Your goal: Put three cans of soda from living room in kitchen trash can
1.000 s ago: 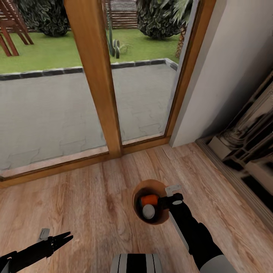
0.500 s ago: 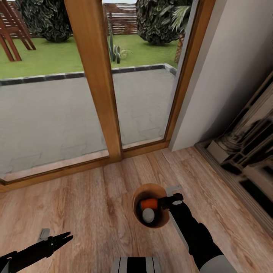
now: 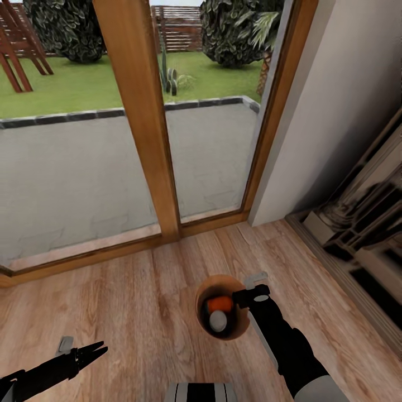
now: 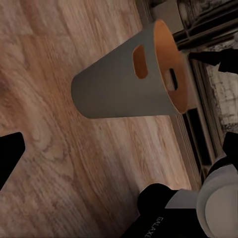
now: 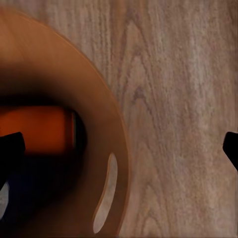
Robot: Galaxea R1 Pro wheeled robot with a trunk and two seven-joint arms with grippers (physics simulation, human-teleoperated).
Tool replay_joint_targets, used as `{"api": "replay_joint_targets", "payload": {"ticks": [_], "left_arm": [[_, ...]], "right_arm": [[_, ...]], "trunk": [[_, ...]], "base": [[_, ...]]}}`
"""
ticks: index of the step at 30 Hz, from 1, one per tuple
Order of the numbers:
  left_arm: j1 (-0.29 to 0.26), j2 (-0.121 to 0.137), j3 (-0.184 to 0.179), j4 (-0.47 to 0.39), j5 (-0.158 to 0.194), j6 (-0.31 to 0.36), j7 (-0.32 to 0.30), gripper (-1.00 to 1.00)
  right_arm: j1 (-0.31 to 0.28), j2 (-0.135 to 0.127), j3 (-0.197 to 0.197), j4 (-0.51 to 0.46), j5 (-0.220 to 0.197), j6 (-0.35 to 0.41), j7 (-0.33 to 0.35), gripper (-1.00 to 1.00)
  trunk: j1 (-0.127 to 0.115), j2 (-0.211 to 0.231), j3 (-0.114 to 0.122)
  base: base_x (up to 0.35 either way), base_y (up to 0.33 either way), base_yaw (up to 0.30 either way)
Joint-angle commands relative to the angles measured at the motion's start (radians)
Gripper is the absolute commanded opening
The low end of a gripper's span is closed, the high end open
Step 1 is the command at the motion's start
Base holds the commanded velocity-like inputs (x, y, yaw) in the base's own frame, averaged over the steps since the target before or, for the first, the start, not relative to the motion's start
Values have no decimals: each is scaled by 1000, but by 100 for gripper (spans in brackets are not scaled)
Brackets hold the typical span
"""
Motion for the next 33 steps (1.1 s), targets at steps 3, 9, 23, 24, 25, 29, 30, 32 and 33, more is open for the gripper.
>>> {"api": "replay_joint_targets", "payload": {"ticks": [3, 9, 23, 24, 25, 29, 30, 32, 33], "left_arm": [[0, 0, 0, 0, 0, 0, 0, 100], [0, 0, 0, 0, 0, 0, 0, 100], [0, 0, 0, 0, 0, 0, -1, 100], [0, 0, 0, 0, 0, 0, -1, 100], [0, 0, 0, 0, 0, 0, -1, 100], [0, 0, 0, 0, 0, 0, -1, 100], [0, 0, 0, 0, 0, 0, -1, 100], [0, 0, 0, 0, 0, 0, -1, 100], [0, 0, 0, 0, 0, 0, -1, 100]], "right_arm": [[0, 0, 0, 0, 0, 0, 0, 100], [0, 0, 0, 0, 0, 0, 0, 100], [0, 0, 0, 0, 0, 0, 0, 100], [1, 0, 1, 0, 0, 0, 0, 100], [1, 0, 1, 0, 0, 0, 0, 100], [1, 0, 1, 0, 0, 0, 0, 100], [0, 0, 1, 0, 0, 0, 0, 100], [0, 0, 1, 0, 0, 0, 0, 100], [1, 0, 1, 0, 0, 0, 0, 100]], "trunk": [[-12, 21, 10], [-35, 63, 28], [-88, 161, 76], [-92, 168, 81], [-96, 175, 85], [-111, 203, 104], [-115, 210, 109], [-123, 224, 118], [-127, 231, 123]], "base": [[0, 0, 0], [0, 0, 0], [0, 0, -19], [0, 0, -90], [0, 0, -92], [0, 0, -96], [0, 0, -100], [0, 0, -101], [0, 0, -101]]}}
